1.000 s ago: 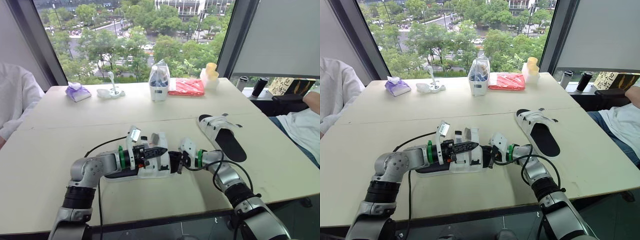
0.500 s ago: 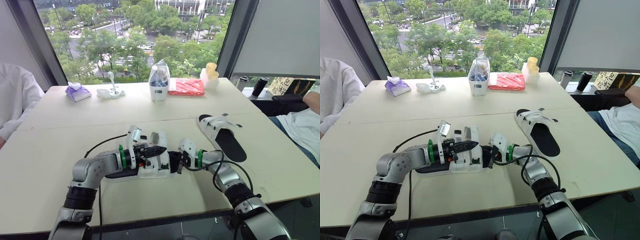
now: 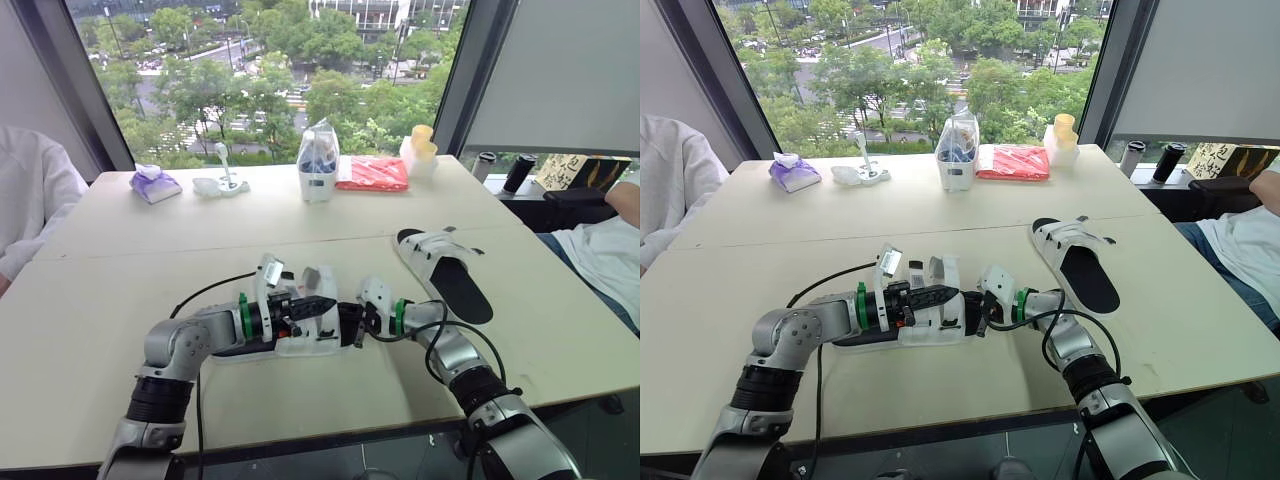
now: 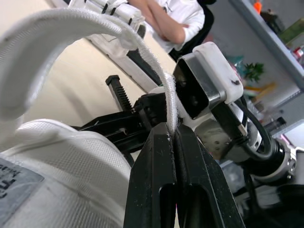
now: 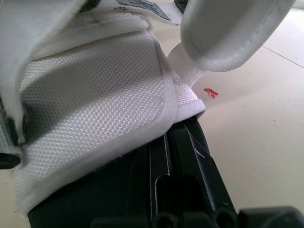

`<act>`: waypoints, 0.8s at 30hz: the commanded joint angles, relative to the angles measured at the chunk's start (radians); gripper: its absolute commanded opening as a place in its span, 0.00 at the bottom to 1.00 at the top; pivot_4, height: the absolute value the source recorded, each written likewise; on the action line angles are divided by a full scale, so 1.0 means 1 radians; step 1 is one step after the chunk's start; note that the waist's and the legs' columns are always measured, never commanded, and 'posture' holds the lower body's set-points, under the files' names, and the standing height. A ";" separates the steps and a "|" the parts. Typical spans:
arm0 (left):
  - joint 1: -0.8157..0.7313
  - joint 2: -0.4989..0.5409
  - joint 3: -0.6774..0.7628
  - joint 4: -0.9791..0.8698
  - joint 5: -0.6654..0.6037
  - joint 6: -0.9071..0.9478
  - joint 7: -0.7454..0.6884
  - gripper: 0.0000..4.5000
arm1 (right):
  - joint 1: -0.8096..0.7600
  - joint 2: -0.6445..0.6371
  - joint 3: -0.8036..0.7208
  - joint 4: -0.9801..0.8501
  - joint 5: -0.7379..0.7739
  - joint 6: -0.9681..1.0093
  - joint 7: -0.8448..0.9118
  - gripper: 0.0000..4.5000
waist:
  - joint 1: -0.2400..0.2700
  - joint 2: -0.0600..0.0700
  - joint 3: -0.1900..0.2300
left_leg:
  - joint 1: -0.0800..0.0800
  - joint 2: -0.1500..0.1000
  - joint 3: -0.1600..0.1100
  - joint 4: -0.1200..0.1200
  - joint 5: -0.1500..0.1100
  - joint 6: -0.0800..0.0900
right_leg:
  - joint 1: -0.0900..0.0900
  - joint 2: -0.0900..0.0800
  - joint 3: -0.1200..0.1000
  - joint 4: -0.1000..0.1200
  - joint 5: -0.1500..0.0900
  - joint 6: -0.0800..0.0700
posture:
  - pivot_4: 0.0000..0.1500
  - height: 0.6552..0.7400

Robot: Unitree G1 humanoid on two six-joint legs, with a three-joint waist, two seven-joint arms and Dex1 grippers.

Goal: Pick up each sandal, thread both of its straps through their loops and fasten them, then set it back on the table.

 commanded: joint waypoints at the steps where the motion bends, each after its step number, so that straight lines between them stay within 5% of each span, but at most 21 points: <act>1: -0.002 -0.006 0.023 -0.028 -0.029 0.010 0.009 0.01 | 0.069 0.011 0.068 0.096 -0.083 0.084 -0.002 0.00 | 0.000 0.000 0.000 | 0.000 0.000 0.000 0.000 0.000 0.000 | 0.000 0.000 0.000 0.000 0.000 0.000 | 1.00 1.00; 10: 0.038 0.030 0.003 -0.067 -0.045 0.049 -0.008 0.01 | 0.070 0.014 0.071 0.102 -0.086 0.081 -0.003 0.00 | -0.001 0.000 0.000 | 0.000 0.001 0.000 0.000 0.000 -0.001 | 0.000 0.001 0.000 0.000 0.000 0.000 | 1.00 1.00; 24: 0.065 0.091 -0.129 -0.046 0.176 -0.151 -0.023 0.01 | 0.068 0.021 0.072 0.107 -0.088 0.076 -0.003 0.00 | 0.001 0.001 -0.001 | 0.000 0.006 0.000 0.000 -0.002 -0.003 | -0.001 0.004 0.000 -0.001 -0.002 -0.003 | 1.00 1.00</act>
